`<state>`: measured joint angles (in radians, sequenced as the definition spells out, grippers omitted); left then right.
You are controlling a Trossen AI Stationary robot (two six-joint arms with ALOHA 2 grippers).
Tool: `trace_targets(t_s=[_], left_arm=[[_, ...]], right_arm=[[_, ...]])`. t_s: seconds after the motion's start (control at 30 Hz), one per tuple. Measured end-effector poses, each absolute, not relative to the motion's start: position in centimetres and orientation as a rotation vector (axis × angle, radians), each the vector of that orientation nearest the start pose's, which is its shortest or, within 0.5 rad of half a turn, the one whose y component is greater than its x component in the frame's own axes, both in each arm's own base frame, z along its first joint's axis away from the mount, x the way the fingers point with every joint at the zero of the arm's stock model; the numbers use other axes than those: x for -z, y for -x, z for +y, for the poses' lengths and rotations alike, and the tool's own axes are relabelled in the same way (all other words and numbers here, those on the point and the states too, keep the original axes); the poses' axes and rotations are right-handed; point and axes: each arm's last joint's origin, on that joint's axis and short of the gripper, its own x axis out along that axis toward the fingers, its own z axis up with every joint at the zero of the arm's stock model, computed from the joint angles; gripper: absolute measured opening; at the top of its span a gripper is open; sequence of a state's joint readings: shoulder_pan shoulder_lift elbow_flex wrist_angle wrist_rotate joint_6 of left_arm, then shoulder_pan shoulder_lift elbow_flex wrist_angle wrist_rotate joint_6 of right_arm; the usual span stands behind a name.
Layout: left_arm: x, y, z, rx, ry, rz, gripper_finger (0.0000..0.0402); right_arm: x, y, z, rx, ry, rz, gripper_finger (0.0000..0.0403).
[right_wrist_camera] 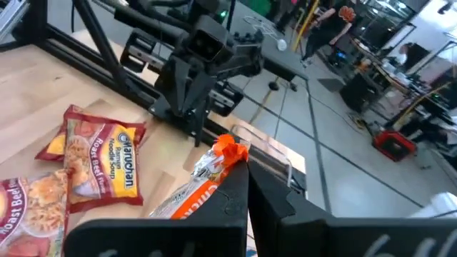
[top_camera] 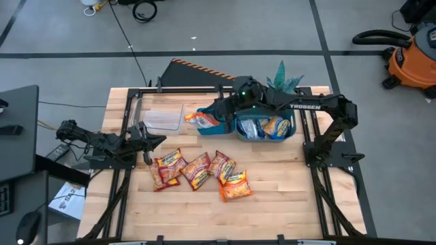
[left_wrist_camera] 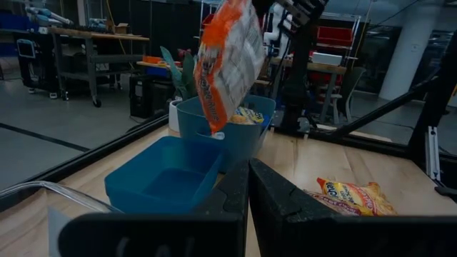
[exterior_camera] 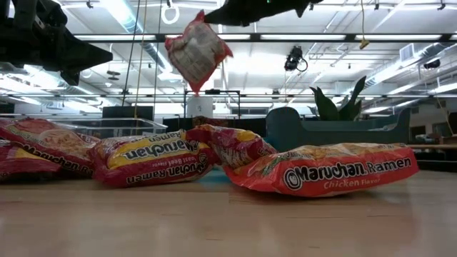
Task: Sort Maruchan noodles
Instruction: Put the orange noodle pack into the blue bin
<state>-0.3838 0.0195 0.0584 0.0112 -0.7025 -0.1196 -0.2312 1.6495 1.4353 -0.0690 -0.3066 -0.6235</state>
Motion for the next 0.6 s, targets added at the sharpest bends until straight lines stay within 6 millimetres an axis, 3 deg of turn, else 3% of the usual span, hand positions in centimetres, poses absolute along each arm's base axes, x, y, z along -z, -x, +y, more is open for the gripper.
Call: trace_targets(t_s=[0.17,0.3,0.6], left_arm=[[-18.3,-8.9,-1.6,-0.317,0.145,-0.062,0.0016],[-18.3,-8.9,-1.6,-0.317,0.145,-0.063,0.0016],[-18.1,-9.0,-1.5,-0.326,0.132,-0.043,0.0016]], right_arm=[[-32.8,-38.7,-7.7,-0.251,0.493,0.264,0.0007],[-31.1,-39.6,-6.4,-0.305,0.462,0.321,0.0007],[-30.2,-40.2,-3.2,-0.355,0.448,0.376,0.0007]])
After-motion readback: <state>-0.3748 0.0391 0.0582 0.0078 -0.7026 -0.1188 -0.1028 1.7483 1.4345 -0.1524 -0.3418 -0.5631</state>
